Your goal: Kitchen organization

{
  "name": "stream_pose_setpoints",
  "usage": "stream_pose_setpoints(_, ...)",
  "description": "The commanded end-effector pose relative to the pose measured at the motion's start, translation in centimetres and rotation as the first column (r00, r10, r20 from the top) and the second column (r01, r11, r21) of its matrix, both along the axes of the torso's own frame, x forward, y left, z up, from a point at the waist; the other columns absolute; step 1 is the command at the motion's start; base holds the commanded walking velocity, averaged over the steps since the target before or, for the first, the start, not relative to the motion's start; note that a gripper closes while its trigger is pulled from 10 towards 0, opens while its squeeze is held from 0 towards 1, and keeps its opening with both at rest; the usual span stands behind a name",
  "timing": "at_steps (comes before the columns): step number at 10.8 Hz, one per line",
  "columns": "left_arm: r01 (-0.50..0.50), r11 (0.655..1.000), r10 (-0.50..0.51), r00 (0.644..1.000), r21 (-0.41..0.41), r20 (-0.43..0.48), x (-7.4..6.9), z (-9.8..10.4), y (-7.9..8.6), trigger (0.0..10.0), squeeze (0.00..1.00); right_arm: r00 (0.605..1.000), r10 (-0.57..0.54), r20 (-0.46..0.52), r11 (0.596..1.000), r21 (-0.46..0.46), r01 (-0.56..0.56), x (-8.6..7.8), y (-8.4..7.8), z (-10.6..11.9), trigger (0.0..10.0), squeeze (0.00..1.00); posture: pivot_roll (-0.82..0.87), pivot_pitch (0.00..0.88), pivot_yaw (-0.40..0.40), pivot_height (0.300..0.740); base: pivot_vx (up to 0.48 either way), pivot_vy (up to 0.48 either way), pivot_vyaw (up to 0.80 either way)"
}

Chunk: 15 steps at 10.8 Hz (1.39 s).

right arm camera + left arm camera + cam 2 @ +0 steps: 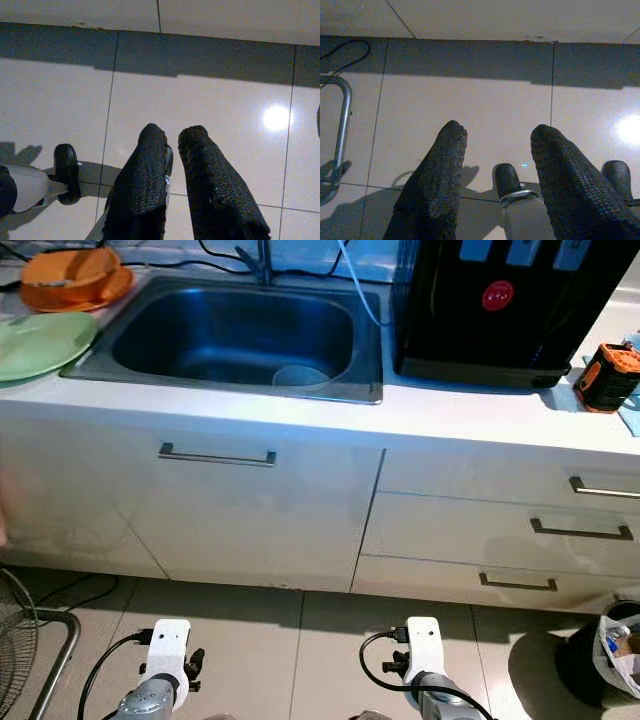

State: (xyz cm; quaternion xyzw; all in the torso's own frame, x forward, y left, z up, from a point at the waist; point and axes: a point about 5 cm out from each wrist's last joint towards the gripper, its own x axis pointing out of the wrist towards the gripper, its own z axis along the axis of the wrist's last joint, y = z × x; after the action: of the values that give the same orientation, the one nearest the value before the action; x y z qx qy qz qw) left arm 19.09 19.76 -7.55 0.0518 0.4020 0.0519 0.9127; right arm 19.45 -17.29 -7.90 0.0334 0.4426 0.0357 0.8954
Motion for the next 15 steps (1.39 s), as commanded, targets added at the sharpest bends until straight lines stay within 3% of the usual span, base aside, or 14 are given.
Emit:
stream_pose_setpoints(1,-0.007,1.0,0.007,1.0,0.0,-0.015,-0.49,-0.27,-0.07,10.0,0.0,1.0,-0.011,-0.016,1.0,0.002,0.011,-0.25,-0.22,-0.13,10.0,0.0,0.01,0.094,-0.036,0.74,0.0,0.0,0.0)
stream_pose_setpoints(15,-0.003,1.0,0.003,1.0,0.013,0.003,-0.06,0.01,-0.16,10.0,0.0,1.0,-0.014,-0.016,1.0,0.006,0.014,-0.28,-0.16,-0.15,10.0,0.0,0.01,0.101,-0.031,0.74,0.0,0.018,0.0)
